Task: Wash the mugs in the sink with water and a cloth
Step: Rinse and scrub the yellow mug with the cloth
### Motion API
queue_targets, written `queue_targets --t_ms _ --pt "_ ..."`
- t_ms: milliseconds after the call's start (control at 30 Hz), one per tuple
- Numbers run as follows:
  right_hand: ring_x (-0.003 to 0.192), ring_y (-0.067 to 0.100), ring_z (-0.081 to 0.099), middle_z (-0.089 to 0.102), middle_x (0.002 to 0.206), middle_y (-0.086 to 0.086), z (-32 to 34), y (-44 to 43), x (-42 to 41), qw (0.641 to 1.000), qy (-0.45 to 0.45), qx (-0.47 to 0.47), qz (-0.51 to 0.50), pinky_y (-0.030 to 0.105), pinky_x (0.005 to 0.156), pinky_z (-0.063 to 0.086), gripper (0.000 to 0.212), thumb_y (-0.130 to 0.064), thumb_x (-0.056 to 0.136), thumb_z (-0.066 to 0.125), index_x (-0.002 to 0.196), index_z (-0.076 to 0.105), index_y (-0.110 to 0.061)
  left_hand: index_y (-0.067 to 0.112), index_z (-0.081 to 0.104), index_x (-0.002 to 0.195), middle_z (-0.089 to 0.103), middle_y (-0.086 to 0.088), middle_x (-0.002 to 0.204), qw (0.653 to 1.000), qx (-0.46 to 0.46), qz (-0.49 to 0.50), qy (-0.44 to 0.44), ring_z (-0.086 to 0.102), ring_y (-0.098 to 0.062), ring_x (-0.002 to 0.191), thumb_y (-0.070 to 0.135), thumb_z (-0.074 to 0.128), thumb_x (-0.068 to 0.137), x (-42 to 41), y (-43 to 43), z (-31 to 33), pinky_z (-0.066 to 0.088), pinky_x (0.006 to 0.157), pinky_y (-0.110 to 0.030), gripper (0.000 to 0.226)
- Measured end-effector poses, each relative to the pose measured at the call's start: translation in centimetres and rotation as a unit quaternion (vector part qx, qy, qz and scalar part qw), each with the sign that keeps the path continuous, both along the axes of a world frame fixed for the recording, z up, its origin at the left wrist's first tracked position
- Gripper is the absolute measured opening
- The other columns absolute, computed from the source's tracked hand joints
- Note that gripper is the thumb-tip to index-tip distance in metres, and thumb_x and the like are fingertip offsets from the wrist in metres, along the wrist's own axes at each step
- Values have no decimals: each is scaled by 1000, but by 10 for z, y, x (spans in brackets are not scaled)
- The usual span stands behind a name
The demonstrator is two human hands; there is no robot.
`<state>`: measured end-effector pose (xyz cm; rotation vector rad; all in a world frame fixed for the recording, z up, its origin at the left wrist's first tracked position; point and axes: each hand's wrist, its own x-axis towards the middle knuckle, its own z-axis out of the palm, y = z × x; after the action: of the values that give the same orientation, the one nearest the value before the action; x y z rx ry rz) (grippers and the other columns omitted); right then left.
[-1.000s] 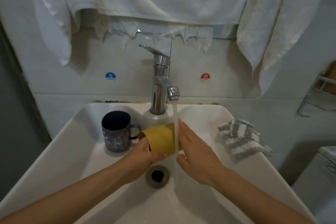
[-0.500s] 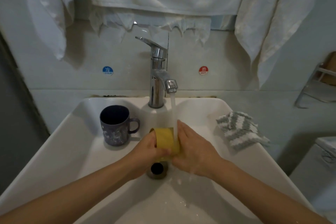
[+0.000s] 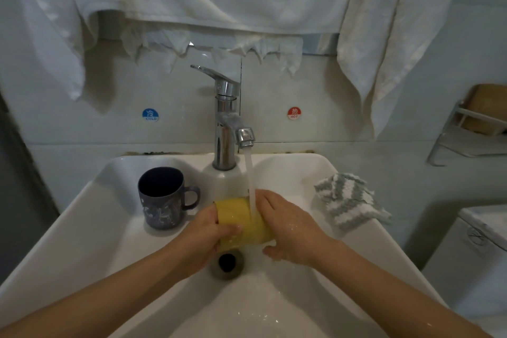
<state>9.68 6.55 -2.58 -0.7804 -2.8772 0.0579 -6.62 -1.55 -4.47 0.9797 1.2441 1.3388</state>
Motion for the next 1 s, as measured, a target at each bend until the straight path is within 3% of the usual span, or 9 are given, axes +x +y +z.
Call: queue_targets --t_ms 167,267,333,400,500,567,733,867,1000 --pt "124 16 37 30 142 -2 1 10 -1 997 44 -60 2 29 96 42 98 -27 71 78 145 14 -21 12 53 121 66 -12 112 996 -5 -22 -81 65 -29 101 9 76 68 -7 -3 3 57 73 -35 57" --pt "121 14 41 33 140 -5 2 16 1 990 75 -121 -11 26 96 39 101 -24 67 81 144 16 -25 27 49 119 64 5 111 990 -10 -81 114 65 -14 100 22 86 58 -2 -7 7 54 75 -22 71" --pt "119 15 42 32 140 -5 3 19 4 986 82 -143 -14 24 93 39 100 -22 67 81 143 16 -25 34 44 116 57 18 107 963 -10 -78 259 60 -1 95 14 82 67 5 -10 7 50 72 -11 66" --pt "119 15 41 31 139 -4 3 21 5 983 90 -159 -15 22 92 39 97 -20 68 80 142 19 -25 38 43 111 54 22 103 956 19 -37 291 57 7 90 4 73 75 9 -10 4 47 69 -6 58" --pt "131 15 34 27 148 -3 0 18 4 988 90 -123 -4 26 104 35 93 -22 74 76 146 17 -22 43 43 106 55 21 106 963 45 -1 264 58 3 96 0 70 78 6 -9 0 48 71 -8 58" --pt "142 18 17 14 156 1 -1 10 0 997 68 -38 6 27 116 17 92 -23 81 69 150 10 -17 38 46 112 57 18 108 969 44 9 242 60 -3 100 -1 70 77 4 -7 0 50 73 -11 58" --pt "144 17 9 15 157 -1 4 -30 -18 996 57 -12 74 34 119 4 85 -13 85 61 150 7 -22 35 48 111 60 15 104 971 50 4 234 62 3 92 -6 65 80 7 -7 -3 49 71 -11 54" --pt "139 23 19 13 156 -2 3 -32 -20 997 24 -61 42 36 114 26 85 -22 85 62 149 7 -25 28 50 119 67 11 101 982 23 -12 187 66 -1 91 -8 64 79 6 -8 -13 52 74 -17 55" --pt "141 18 19 10 157 -4 -2 -9 -3 991 -29 -108 -69 32 114 24 93 -42 85 61 150 -1 -21 19 55 124 68 7 106 982 -25 -21 184 66 -9 95 3 69 80 4 -4 -19 53 89 -29 50"
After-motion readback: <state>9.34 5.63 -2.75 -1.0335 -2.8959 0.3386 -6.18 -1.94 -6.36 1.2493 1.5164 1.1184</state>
